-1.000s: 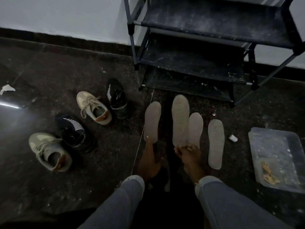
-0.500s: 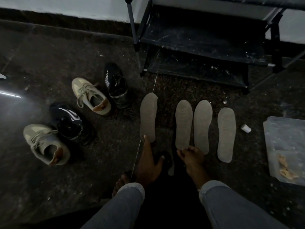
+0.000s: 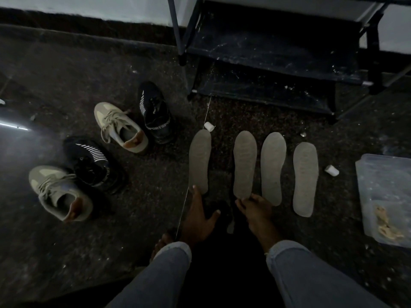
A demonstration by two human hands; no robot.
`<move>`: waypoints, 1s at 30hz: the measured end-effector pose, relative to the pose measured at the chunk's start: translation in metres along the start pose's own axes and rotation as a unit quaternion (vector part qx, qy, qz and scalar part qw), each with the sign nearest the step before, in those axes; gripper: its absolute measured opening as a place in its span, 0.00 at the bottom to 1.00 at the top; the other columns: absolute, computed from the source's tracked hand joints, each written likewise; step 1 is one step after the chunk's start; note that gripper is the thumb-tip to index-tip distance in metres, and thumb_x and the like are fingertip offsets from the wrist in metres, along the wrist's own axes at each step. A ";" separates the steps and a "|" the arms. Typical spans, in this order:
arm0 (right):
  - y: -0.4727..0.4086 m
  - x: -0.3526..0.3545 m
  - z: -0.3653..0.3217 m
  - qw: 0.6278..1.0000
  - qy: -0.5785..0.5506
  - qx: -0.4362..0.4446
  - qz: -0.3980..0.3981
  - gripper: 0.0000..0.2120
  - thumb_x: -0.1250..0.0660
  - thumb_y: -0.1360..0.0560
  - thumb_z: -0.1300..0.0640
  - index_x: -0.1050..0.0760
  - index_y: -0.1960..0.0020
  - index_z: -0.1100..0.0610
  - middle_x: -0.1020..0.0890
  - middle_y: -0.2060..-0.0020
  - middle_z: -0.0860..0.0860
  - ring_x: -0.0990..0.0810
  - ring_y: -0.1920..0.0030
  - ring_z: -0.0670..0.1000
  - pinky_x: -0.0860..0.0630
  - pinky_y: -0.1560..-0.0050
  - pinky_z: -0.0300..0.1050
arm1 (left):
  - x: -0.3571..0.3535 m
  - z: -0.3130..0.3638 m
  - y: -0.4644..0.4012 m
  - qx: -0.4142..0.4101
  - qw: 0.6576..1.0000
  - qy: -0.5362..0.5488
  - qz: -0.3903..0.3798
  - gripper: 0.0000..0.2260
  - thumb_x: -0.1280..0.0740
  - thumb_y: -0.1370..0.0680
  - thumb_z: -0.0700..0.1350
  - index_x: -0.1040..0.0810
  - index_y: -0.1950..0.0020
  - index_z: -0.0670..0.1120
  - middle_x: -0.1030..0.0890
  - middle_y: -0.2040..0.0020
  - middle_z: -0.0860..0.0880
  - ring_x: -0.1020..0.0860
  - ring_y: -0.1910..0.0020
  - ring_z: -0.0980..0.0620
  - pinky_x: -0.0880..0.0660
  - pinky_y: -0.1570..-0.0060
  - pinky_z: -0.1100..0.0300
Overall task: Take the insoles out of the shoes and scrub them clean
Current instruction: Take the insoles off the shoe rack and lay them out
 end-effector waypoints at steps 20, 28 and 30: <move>-0.007 0.008 0.006 0.657 0.711 0.239 -0.077 0.29 0.41 0.21 0.55 0.46 0.23 0.58 0.43 0.24 0.55 0.41 0.26 0.58 0.43 0.27 0.48 | 0.006 -0.003 -0.033 -0.109 0.949 -0.293 -0.032 0.26 0.44 0.22 0.54 0.41 0.24 0.51 0.42 0.24 0.48 0.37 0.28 0.46 0.32 0.36 0.52; -0.020 0.013 0.018 0.628 0.720 0.265 -0.132 0.37 0.36 0.23 0.54 0.54 0.22 0.59 0.54 0.22 0.56 0.51 0.23 0.58 0.48 0.25 0.53 | -0.002 -0.006 -0.053 -0.116 0.909 -0.383 -0.113 0.32 0.42 0.21 0.55 0.53 0.21 0.51 0.54 0.21 0.50 0.52 0.22 0.48 0.43 0.28 0.49; -0.027 0.008 0.013 0.617 0.738 0.235 -0.139 0.40 0.36 0.23 0.51 0.58 0.21 0.55 0.59 0.22 0.52 0.53 0.23 0.58 0.46 0.25 0.54 | -0.002 -0.007 -0.057 -0.103 0.911 -0.379 -0.130 0.33 0.41 0.21 0.55 0.53 0.21 0.51 0.55 0.21 0.51 0.52 0.22 0.48 0.42 0.27 0.47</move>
Point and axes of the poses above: each hand's wrist, its own y-axis away from the middle knuckle, its own x-axis out of the back of the hand, z = x × y, the point moved 1 cm from there along -y, towards the middle knuckle
